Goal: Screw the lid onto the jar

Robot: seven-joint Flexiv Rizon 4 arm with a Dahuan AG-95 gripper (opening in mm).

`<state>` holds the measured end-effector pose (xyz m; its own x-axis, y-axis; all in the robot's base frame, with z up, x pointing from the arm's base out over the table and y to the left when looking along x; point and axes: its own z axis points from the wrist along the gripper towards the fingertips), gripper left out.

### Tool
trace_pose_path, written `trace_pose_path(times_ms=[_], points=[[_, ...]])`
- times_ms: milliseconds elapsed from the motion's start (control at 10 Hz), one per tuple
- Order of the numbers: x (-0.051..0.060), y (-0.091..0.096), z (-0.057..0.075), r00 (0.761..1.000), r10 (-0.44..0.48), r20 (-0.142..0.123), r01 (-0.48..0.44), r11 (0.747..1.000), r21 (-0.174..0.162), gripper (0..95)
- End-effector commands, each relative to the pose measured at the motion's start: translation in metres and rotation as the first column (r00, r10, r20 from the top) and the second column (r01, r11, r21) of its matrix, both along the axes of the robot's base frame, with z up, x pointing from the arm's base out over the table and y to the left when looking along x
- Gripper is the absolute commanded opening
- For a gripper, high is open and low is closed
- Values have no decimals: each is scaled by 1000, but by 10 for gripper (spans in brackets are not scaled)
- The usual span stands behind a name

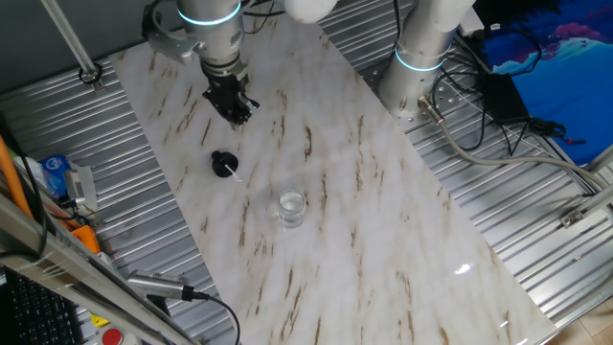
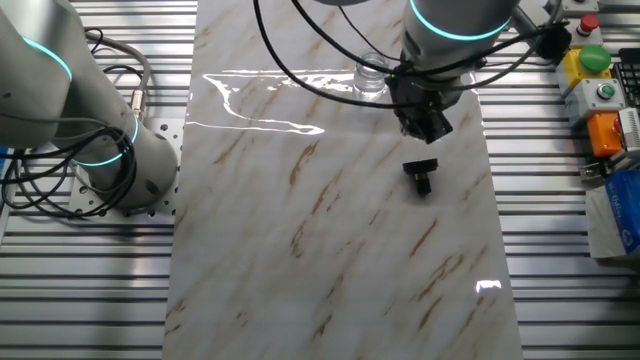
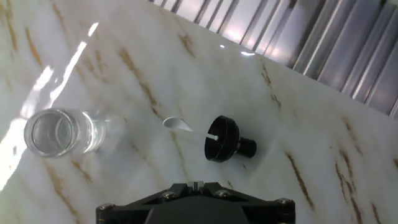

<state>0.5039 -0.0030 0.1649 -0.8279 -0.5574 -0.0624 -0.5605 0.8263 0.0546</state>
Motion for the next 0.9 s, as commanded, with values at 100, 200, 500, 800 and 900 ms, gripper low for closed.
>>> trace_pose_path(times_ms=[100, 200, 500, 800, 900], points=[[12, -6, -6, 988, 154, 10, -154, 988, -3, 0], [19, -13, -9, 971, 240, 17, -240, 971, -7, 0], [30, -30, -22, 903, 428, 32, -427, 904, -16, 0], [31, -31, -33, 840, 540, 45, -540, 841, -15, 0], [31, -31, -32, 838, 543, 46, -543, 839, -12, 0]])
